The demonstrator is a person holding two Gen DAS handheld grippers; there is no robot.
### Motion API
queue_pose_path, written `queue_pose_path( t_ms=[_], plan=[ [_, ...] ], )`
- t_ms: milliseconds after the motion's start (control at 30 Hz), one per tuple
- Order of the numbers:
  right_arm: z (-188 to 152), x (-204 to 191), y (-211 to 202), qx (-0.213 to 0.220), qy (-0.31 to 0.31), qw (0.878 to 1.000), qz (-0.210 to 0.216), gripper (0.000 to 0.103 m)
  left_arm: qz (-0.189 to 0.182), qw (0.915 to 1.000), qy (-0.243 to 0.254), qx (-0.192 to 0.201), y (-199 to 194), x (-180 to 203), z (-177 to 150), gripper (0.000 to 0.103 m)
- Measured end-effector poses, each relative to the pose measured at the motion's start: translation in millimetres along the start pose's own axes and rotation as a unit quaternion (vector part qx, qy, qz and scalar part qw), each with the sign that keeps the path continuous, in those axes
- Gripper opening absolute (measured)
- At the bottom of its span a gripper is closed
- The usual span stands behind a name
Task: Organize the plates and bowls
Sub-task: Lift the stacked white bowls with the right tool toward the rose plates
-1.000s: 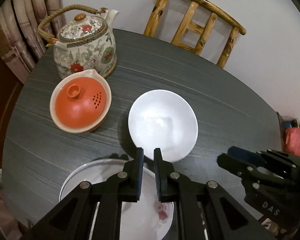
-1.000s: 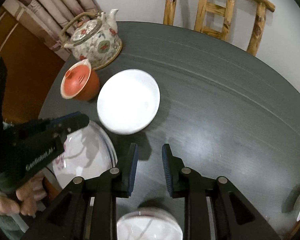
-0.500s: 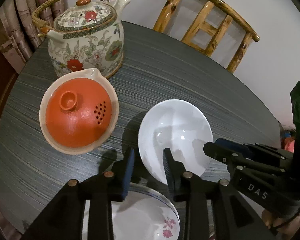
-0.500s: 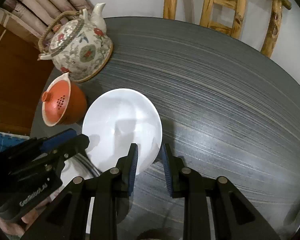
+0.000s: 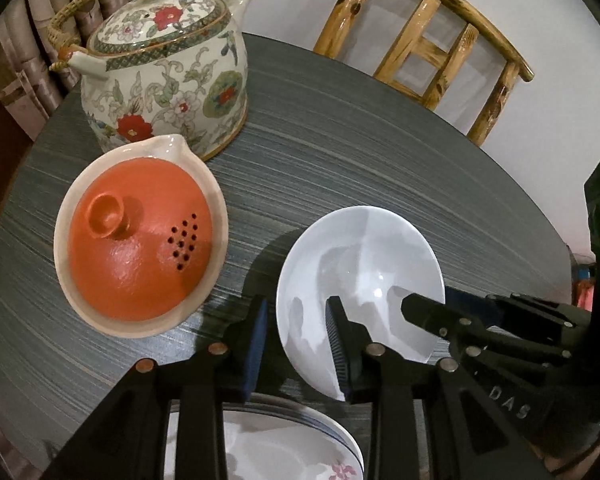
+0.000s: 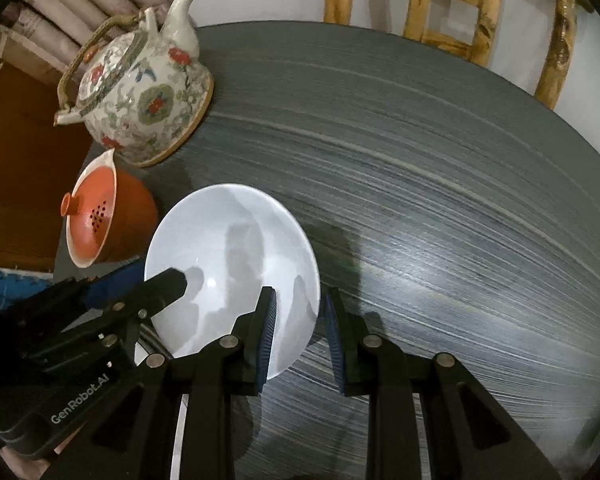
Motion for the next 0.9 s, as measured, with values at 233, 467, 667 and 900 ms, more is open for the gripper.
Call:
queue_pose_path(
  t_ms=[233,467,667,900],
  plan=[
    [-2,-1,3,-0.004,-0.009,1.000,-0.023,0.013,0.016,0.9998,0.009,0.010,-1,-3,1,0.013],
    [3,3,8,-0.002,-0.002,1.000,-0.017,0.013,0.025,0.9996,0.016,0.006,1,-1,1,0.012],
    [3,9,16,-0.003,0.010,1.000,-0.005,0.011,0.031,0.9993,0.022,-0.001,9,-1,-4,0.010],
    [-1,11,11,0.004,0.009,1.000,-0.011,0.010,0.028,0.9992,0.027,0.001,2,4,-5,0.007]
  ],
)
Point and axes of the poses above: each gripper's, at about its wrist camera, not at the fingertips, and y roughly the way its jaws point, x to its right, z to its top, the point moved 7 cm from there along y, roughly the way its jaws point, and after that the axes turned 15 degrees about -y, right-handed, at the moved point
